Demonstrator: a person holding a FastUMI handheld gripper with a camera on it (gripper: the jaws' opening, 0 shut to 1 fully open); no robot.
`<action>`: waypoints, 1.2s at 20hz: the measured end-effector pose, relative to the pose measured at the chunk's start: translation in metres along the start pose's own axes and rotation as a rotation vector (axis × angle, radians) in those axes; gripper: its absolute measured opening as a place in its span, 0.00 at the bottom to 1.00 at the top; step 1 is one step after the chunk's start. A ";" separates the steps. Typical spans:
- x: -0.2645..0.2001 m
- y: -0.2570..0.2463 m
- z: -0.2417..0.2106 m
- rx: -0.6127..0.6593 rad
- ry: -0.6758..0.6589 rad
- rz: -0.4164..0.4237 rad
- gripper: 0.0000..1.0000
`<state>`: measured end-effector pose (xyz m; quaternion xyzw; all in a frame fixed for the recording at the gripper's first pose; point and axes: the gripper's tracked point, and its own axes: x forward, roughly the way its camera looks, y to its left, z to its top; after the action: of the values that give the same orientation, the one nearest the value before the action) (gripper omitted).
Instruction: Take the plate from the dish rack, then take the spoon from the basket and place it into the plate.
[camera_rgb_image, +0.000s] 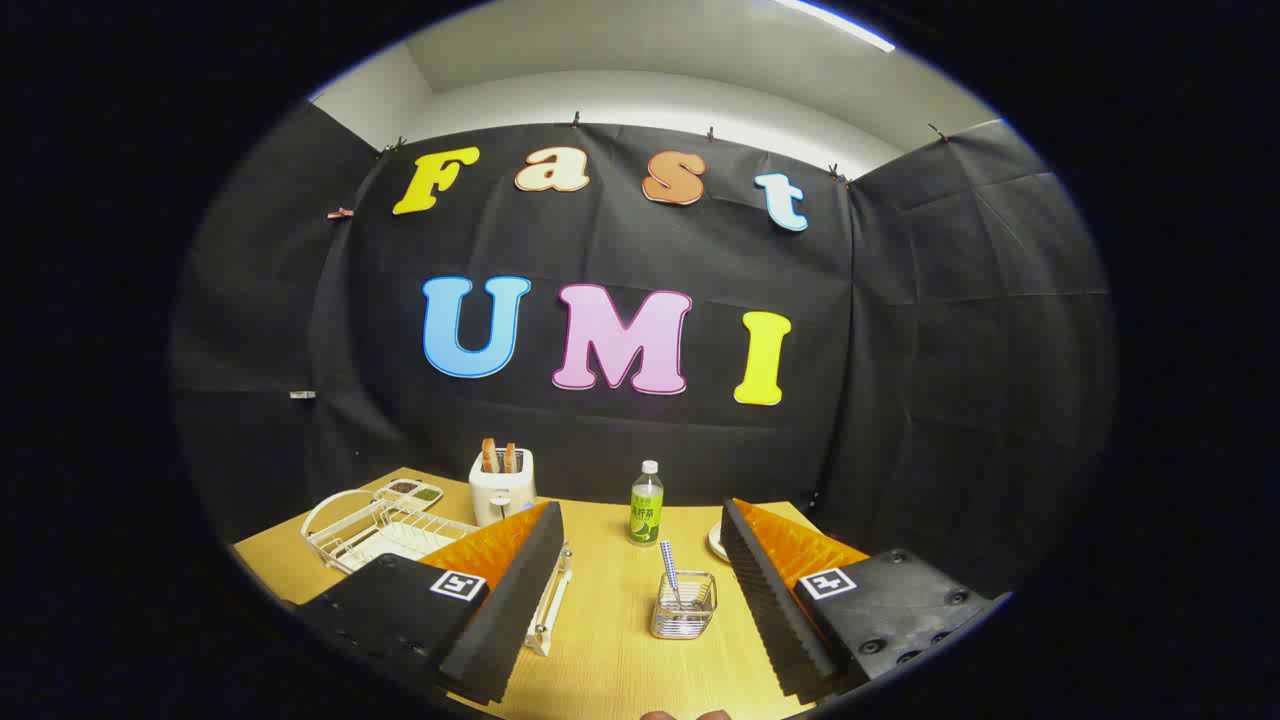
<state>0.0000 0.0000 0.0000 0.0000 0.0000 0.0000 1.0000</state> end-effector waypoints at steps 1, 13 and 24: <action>0.000 0.000 0.001 -0.004 -0.006 -0.004 0.97; -0.002 0.012 -0.010 0.017 0.027 -0.004 0.97; 0.013 0.032 -0.012 0.011 0.065 0.045 0.98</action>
<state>0.0129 0.0317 -0.0122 0.0057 0.0324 0.0224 0.9992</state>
